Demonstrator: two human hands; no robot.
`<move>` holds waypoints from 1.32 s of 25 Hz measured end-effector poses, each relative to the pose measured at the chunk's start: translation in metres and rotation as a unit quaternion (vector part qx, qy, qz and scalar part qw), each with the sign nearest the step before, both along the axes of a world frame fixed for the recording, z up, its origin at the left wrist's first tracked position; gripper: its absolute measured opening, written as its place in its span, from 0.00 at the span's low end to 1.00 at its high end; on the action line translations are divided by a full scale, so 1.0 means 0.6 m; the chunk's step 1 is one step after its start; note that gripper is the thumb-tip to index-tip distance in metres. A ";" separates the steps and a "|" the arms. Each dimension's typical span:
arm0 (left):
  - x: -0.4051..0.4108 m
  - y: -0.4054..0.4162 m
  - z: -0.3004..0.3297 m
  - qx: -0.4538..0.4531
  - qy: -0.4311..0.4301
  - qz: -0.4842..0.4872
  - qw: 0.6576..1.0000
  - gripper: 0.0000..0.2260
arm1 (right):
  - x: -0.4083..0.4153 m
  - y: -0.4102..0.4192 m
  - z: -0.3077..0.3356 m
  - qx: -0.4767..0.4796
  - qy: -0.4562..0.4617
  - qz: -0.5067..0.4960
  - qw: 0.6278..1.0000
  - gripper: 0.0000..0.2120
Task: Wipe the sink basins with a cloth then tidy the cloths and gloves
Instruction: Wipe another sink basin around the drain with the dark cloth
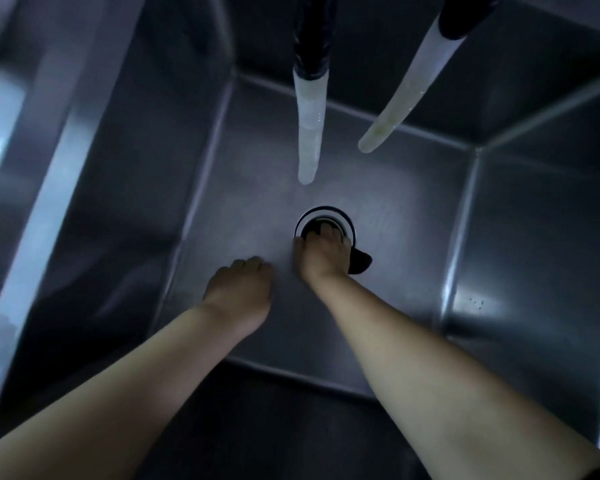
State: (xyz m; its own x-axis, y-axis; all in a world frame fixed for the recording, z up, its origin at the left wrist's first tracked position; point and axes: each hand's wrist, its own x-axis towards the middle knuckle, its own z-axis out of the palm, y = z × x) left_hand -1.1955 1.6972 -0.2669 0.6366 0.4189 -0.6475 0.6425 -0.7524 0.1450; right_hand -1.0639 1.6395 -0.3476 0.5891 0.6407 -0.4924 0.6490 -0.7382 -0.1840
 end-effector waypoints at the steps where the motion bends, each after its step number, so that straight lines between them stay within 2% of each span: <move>1: 0.006 -0.004 -0.017 0.004 0.000 -0.012 1.000 0.19 | 0.002 -0.006 -0.003 0.007 0.002 0.011 1.000 0.21; 7: 0.058 -0.007 -0.080 0.062 0.027 -0.077 0.995 0.34 | 0.054 -0.047 -0.004 0.025 0.040 0.199 0.979 0.21; 11: 0.084 -0.003 -0.098 0.070 0.074 -0.101 0.990 0.41 | 0.060 -0.061 0.000 0.051 -0.013 0.257 0.965 0.20; 16: 0.108 -0.009 -0.107 0.056 0.100 -0.099 0.988 0.31 | 0.078 -0.054 0.010 0.059 -0.003 0.297 0.953 0.20; 20: 0.107 -0.008 -0.110 0.057 0.095 -0.098 0.989 0.31 | 0.091 -0.048 0.018 0.033 0.003 0.364 0.931 0.22; 25: 0.119 -0.006 -0.100 0.033 0.102 -0.080 0.991 0.26 | 0.079 -0.041 0.028 -0.042 -0.076 0.419 0.904 0.26; 30: 0.120 -0.003 -0.099 0.011 0.089 -0.067 0.994 0.27 | 0.062 -0.028 0.029 -0.079 -0.106 0.405 0.905 0.31; 33: 0.119 -0.003 -0.097 0.014 0.082 -0.068 0.994 0.28 | 0.049 -0.030 0.029 -0.080 -0.110 0.395 0.908 0.29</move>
